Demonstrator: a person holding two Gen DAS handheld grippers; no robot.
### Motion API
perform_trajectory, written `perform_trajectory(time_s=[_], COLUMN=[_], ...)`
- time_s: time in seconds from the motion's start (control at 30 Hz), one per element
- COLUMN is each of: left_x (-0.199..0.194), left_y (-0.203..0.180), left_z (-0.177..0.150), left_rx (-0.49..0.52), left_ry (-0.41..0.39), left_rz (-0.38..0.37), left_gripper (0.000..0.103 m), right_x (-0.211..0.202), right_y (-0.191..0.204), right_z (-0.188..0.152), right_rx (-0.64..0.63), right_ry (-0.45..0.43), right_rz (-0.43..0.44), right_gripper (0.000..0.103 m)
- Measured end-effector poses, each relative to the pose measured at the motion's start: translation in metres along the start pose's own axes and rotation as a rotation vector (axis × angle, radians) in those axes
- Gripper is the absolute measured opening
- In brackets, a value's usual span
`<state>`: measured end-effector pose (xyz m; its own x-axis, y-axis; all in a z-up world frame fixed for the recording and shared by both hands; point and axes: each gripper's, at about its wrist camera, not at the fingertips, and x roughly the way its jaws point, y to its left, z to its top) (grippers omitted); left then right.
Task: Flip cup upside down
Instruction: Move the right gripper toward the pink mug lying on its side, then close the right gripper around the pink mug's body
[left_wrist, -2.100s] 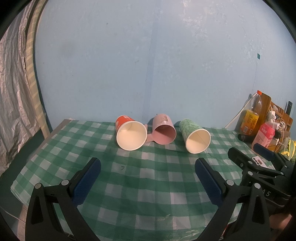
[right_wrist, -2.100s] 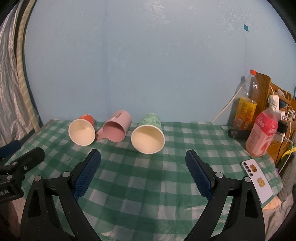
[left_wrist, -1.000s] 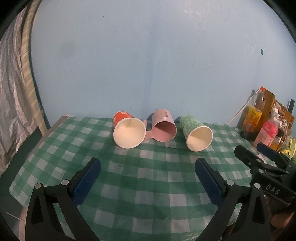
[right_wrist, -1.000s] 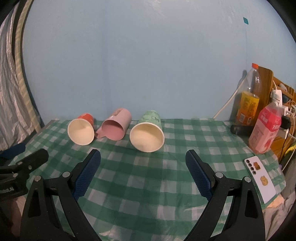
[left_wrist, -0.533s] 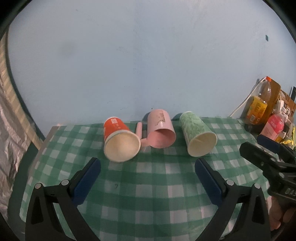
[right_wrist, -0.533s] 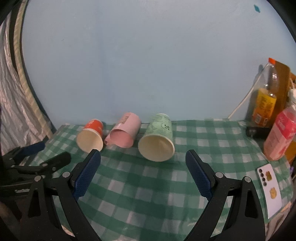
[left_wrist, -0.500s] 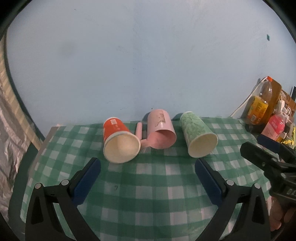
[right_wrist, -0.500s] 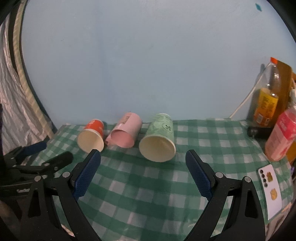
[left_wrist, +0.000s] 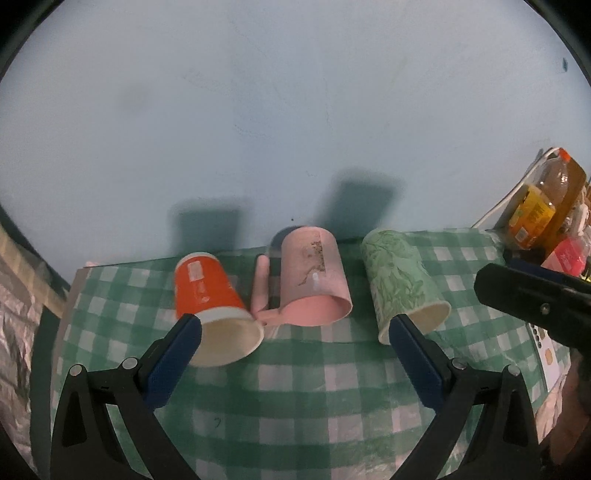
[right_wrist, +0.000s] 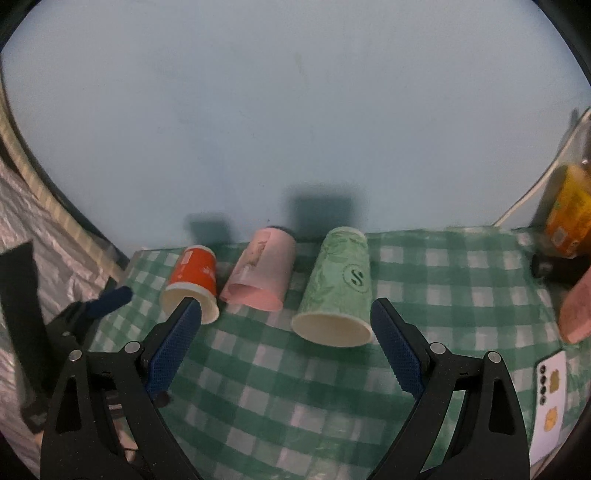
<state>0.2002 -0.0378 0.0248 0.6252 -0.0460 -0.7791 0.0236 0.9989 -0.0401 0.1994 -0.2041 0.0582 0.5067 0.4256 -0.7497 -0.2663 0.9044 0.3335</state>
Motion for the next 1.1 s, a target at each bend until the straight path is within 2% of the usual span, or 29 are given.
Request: perform_trajectory(time_s=[0.1,0.43,0.73,0.97,1.1], left_x=[0.019,0.071,0.106,0.127,0.135], left_y=[-0.002,-0.013,-0.024,-0.024,-0.021], left_z=[0.010,0.037,0.051,0.049,0.051], left_rx=[-0.015,-0.042,-0.044,-0.051,-0.067], left_ry=[0.052,0.147,0.211,0.269,0.276], left_rz=[-0.002,-0.033,-0.024,-0.022,-0.022], left_gripper=[0.102,0.102,0.102,0.086,0.086], right_x=[0.016,0.064,0.090,0.103,0.109], right_y=[-0.009,-0.038,-0.047,-0.052,-0.050], right_z=[0.014,0.043,0.054,0.055,0.055], right_rx=[0.043,0.147,0.186,0.198,0.195], right_ry=[0.060,0.191,0.239,0.252,0.264], right_rz=[0.016,0.033,0.037,0.024,0.021], right_gripper=[0.092,0.092,0.092,0.092,0.092])
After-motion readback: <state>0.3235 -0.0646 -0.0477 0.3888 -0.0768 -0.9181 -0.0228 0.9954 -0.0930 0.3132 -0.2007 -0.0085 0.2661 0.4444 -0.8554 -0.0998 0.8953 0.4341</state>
